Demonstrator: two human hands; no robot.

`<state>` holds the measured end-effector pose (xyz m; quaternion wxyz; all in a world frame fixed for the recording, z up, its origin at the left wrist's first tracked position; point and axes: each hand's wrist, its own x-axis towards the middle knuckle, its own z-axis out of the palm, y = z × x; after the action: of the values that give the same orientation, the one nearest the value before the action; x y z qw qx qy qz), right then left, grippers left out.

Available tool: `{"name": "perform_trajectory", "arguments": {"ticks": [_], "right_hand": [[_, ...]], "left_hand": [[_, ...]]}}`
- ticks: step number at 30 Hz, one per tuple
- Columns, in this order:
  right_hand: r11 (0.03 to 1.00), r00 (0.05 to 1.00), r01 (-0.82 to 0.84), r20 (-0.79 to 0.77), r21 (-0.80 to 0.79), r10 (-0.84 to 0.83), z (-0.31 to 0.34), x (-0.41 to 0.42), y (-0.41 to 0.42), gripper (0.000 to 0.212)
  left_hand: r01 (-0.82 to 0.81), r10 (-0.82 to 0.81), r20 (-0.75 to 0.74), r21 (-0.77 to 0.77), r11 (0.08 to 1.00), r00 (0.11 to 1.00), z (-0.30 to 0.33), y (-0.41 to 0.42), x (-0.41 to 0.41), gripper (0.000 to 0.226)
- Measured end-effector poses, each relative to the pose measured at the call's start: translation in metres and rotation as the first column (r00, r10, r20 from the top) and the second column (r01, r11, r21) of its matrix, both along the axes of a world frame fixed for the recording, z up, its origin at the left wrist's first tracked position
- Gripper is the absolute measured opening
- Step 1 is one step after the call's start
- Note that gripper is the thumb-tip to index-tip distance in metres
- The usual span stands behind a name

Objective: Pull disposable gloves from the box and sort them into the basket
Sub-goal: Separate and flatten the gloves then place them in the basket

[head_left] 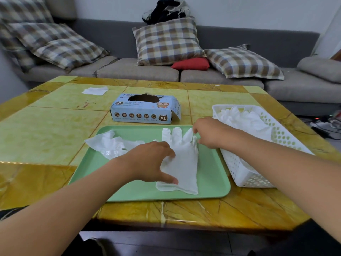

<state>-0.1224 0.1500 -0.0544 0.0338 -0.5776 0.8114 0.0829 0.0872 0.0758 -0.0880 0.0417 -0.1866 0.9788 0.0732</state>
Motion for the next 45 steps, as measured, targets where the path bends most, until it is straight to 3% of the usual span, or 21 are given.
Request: {"name": "perform_trajectory", "arguments": {"ticks": [3, 7, 12, 16, 20, 23, 29, 35, 37, 42, 45], "right_hand": [[0.999, 1.000, 0.006, -0.007, 0.037, -0.006, -0.005, 0.004, -0.015, 0.009], [0.995, 0.997, 0.073, -0.019, 0.073, -0.072, -0.013, -0.003, -0.019, 0.031], [0.977, 0.956, 0.212, 0.210, -0.023, -0.203, -0.009, -0.004, -0.025, 0.040], [0.956, 0.918, 0.290, 0.295, -0.045, -0.264, -0.011, -0.004, -0.028, 0.023], [0.876, 0.692, 0.478, 0.643, -0.068, -0.328, -0.006, -0.010, -0.026, 0.018], [0.819, 0.519, 0.574, 0.778, -0.010, -0.354, -0.006, -0.006, -0.026, 0.017], [0.763, 0.401, 0.647, 0.853, -0.007, -0.333, -0.013, -0.013, -0.035, 0.015], [0.765, 0.304, 0.642, 0.903, 0.042, -0.305, -0.016, -0.022, -0.037, 0.016], [0.773, 0.333, 0.634, 0.895, 0.021, -0.297, -0.016, -0.022, -0.037, 0.017], [0.799, 0.530, 0.595, 0.789, -0.084, -0.312, -0.015, -0.018, -0.035, 0.016], [0.815, 0.592, 0.568, 0.745, -0.115, -0.307, -0.014, -0.022, -0.037, 0.022]], "left_hand": [[0.016, -0.016, 0.009, -0.061, 0.998, 1.000, -0.005, 0.002, 0.000, 0.087], [0.025, -0.025, 0.009, -0.082, 0.996, 1.000, -0.006, 0.004, 0.001, 0.088], [0.032, -0.033, -0.015, -0.075, 0.997, 0.999, -0.009, 0.005, 0.001, 0.086], [0.062, -0.059, 0.026, -0.167, 0.984, 0.998, -0.010, 0.007, -0.001, 0.088], [0.055, -0.052, 0.017, -0.166, 0.985, 0.998, -0.014, 0.007, 0.001, 0.085], [0.055, -0.054, 0.016, -0.124, 0.991, 0.998, -0.013, 0.006, 0.000, 0.084], [0.074, -0.076, -0.021, -0.088, 0.993, 0.997, -0.015, 0.002, -0.002, 0.080], [0.084, -0.087, -0.040, -0.072, 0.994, 0.995, -0.016, 0.000, -0.001, 0.080], [0.080, -0.083, -0.044, -0.065, 0.995, 0.996, -0.015, 0.001, -0.002, 0.080], [0.077, -0.079, -0.033, -0.072, 0.994, 0.996, -0.014, 0.002, -0.001, 0.084], [0.076, -0.077, -0.006, -0.092, 0.993, 0.997, -0.013, 0.004, 0.000, 0.086]]}}
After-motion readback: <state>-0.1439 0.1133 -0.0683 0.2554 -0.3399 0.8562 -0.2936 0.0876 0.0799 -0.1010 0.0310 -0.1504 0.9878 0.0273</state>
